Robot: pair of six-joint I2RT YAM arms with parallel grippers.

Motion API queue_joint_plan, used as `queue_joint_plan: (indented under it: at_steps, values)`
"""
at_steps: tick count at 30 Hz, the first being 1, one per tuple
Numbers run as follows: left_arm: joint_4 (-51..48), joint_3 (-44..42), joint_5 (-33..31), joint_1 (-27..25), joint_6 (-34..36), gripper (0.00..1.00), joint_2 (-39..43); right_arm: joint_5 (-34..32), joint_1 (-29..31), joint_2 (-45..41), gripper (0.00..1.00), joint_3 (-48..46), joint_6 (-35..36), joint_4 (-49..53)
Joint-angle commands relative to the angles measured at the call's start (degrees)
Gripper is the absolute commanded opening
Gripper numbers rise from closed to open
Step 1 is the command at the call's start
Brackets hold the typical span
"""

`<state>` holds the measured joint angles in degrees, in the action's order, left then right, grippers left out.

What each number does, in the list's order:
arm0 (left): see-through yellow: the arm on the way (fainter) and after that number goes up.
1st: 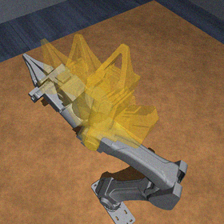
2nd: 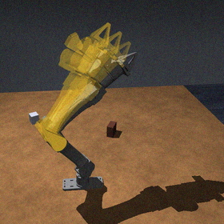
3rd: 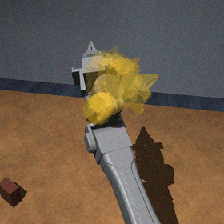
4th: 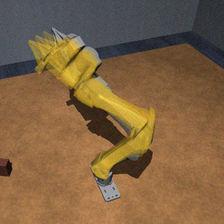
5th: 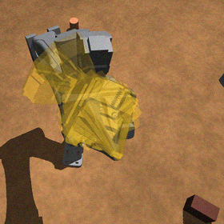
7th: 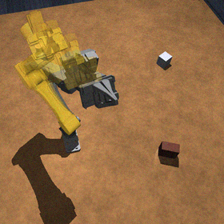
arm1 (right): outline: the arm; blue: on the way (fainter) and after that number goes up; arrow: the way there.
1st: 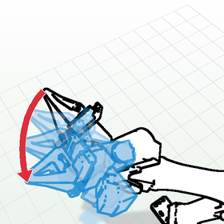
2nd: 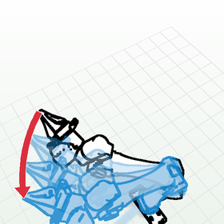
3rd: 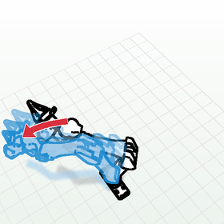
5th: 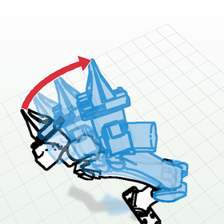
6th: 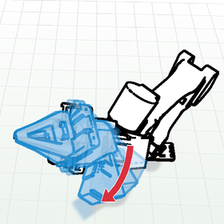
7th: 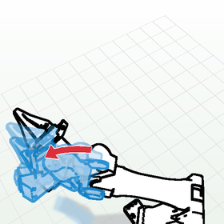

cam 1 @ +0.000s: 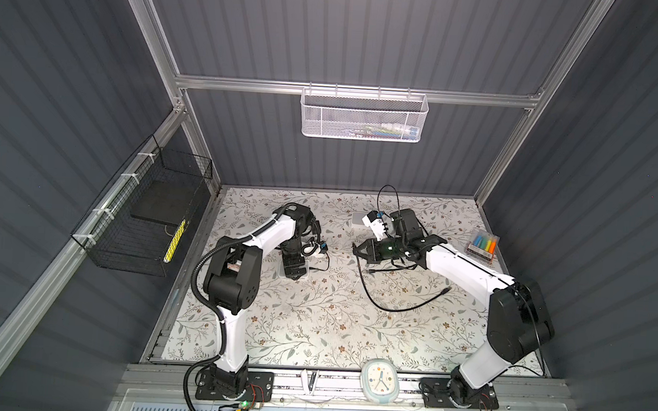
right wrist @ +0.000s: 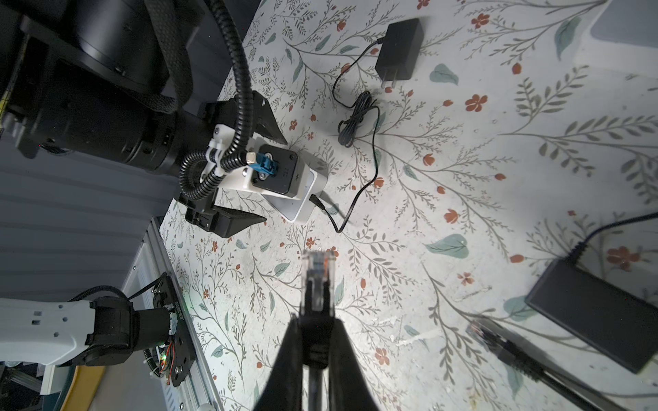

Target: Insert the plug into the switch port

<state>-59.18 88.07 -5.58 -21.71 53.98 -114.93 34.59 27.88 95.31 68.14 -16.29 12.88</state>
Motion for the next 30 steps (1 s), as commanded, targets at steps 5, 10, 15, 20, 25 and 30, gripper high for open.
queue_joint_plan:
  at_steps: [5, 10, 15, 20, 25, 30]
  values:
    - [-0.90, -0.76, 0.92, 0.80, 2.23, 0.93, -4.01, 1.53, -0.19, 0.49, 0.00, -0.02, -0.99, -1.03]
    - [0.71, -1.67, 2.94, 1.07, 0.56, 0.83, -4.16, 1.38, -0.23, 0.76, 0.00, -0.11, -1.17, -0.59]
    - [0.02, -1.81, 3.81, 1.15, -6.84, 0.60, -3.72, 1.44, -0.24, 1.19, 0.00, 0.40, -1.31, 0.01]
    - [2.49, -3.66, 4.54, 1.15, -19.16, 0.45, -4.57, 0.97, -0.19, 1.46, 0.00, 0.70, 0.06, 2.46]
    - [6.49, -9.64, 5.50, 0.89, -27.51, 0.41, -4.06, -3.64, 0.98, 1.32, 0.00, 1.76, 4.52, 8.23]
    - [14.48, -15.76, 10.81, 0.54, -32.23, 0.58, 3.34, -10.35, 3.60, 2.79, 0.00, 3.86, 7.58, 15.25]
